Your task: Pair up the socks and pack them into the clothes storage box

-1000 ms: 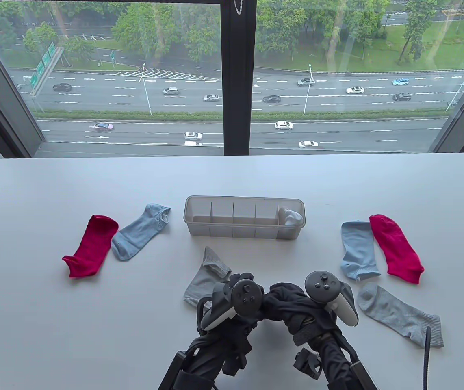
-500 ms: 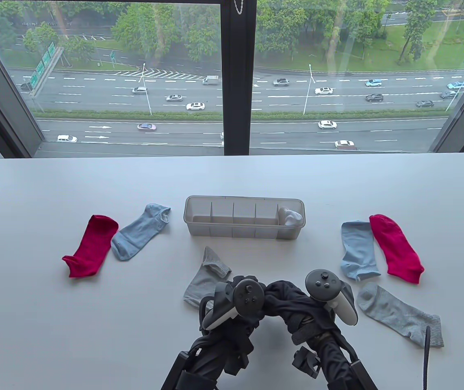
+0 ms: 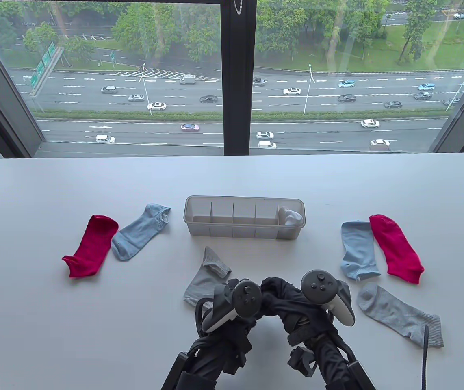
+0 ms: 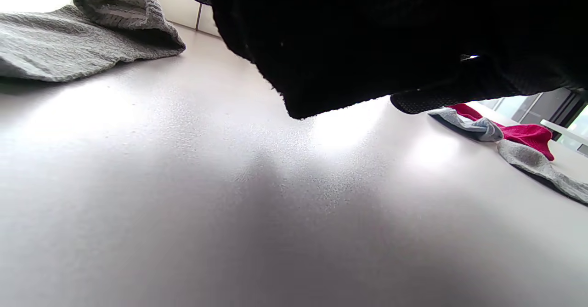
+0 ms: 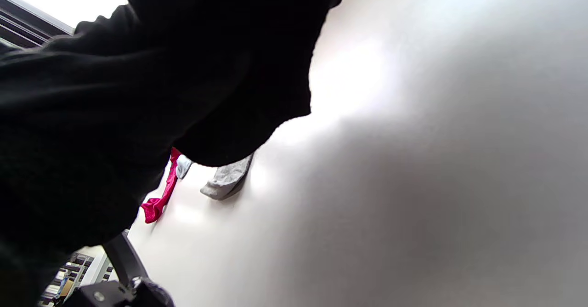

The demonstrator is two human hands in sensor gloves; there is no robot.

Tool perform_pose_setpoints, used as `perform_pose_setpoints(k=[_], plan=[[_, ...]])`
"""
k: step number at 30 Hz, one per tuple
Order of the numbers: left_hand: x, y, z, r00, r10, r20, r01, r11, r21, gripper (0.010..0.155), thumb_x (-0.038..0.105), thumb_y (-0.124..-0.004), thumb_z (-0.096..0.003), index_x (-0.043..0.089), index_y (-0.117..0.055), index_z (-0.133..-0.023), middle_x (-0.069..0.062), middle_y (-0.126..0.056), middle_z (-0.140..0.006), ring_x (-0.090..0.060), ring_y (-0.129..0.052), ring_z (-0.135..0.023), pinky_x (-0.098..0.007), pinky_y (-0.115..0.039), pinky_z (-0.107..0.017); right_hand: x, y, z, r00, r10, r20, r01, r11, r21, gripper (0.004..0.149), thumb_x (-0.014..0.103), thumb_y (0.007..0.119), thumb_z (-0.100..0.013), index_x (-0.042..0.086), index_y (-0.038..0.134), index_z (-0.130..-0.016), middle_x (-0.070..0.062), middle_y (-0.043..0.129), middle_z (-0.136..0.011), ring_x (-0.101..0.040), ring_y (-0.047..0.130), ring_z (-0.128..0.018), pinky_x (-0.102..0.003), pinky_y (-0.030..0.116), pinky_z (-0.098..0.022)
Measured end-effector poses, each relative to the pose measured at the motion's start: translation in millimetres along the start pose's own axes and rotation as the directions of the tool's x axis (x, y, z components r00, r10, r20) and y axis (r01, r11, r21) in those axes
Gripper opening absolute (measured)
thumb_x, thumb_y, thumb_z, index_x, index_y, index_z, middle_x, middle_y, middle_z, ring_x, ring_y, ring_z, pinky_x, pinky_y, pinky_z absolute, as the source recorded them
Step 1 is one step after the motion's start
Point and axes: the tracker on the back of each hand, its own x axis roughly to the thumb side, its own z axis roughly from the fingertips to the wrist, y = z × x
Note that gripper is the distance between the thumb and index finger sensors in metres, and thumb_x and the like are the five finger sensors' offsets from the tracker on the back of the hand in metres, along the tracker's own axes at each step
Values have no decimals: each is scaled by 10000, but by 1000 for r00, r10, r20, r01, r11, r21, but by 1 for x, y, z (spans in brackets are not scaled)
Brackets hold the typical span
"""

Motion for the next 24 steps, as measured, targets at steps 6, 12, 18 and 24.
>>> perform_pose_setpoints(k=[6,12,18,24], plan=[[-1,-1,1,998,-34,-43,33,999,-42,721,486,-744,-442,143,-416,-985,-174,-380,-1116,-474,-415,-1052,-673,-379,-766,2,-3,-1,996,84,-33,-86,995,-45,512,415,644,-588,246,472,-1039,-20,729,-928,-258,655,-966,-570,422,-807],[5,3,3,999,1,35,-1,1000,12,603,383,-721,-485,95,-560,-991,-164,-743,-893,-407,-798,-795,-608,-632,-651,-6,-5,3,999,-35,-23,33,997,-65,530,427,613,-592,248,446,-1063,-31,703,-981,-284,619,-998,-583,423,-799],[1,5,4,998,50,44,-50,999,14,633,458,-736,-446,87,-582,-934,-125,-834,-686,-302,-881,-535,-571,-713,-530,-4,-9,3,999,-40,1,40,996,-75,539,423,703,-576,301,480,-1051,-12,727,-978,-244,679,-978,-575,427,-806],[10,5,6,995,16,94,-22,998,58,664,376,-766,-472,119,-472,-1010,-169,-683,-954,-382,-805,-786,-624,-622,-657,-10,-9,3,994,-108,-31,105,991,-86,511,449,601,-607,207,482,-1040,-22,774,-885,-238,742,-889,-560,456,-801]])
